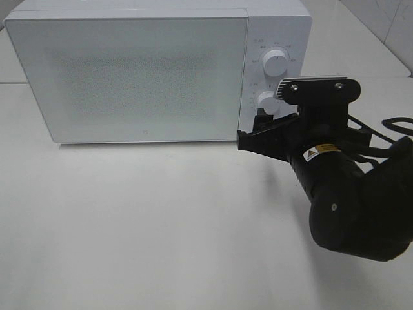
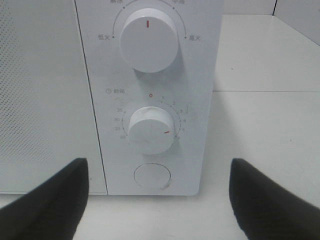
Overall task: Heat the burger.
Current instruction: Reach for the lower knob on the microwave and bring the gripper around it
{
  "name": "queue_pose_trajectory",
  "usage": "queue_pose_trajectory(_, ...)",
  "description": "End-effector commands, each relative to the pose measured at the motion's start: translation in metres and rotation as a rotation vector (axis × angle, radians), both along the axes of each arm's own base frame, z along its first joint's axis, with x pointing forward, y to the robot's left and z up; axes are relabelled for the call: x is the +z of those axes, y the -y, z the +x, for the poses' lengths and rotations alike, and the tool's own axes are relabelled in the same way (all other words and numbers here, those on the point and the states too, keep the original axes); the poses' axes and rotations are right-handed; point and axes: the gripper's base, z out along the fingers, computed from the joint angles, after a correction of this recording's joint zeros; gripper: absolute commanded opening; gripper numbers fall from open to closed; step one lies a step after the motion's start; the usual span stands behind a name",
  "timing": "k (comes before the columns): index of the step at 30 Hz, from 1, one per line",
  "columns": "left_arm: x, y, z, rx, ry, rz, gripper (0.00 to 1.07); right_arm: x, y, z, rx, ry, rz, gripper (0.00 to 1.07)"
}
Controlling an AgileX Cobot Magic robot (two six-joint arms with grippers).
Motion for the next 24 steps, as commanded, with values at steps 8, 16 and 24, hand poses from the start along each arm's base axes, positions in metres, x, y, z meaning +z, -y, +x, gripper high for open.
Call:
queue_pose_trajectory(8, 0.0, 0.0, -0.003, 0.002, 0.033, -0.01, 1.0, -0.003, -0.011, 0.028, -0.036, 0.073, -0.021, 0.75)
queue_pose_trajectory(16, 0.0, 0.0, -0.003, 0.002, 0.033, -0.01, 1.0, -0.008, -0.012, 0.05, -0.021, 0.076, -0.028, 0.75)
queue_pose_trajectory(24, 0.0, 0.0, -0.002, 0.002, 0.03, -0.008, 1.0, -0.016, -0.011, 0.068, -0.03, 0.069, -0.029, 0.75)
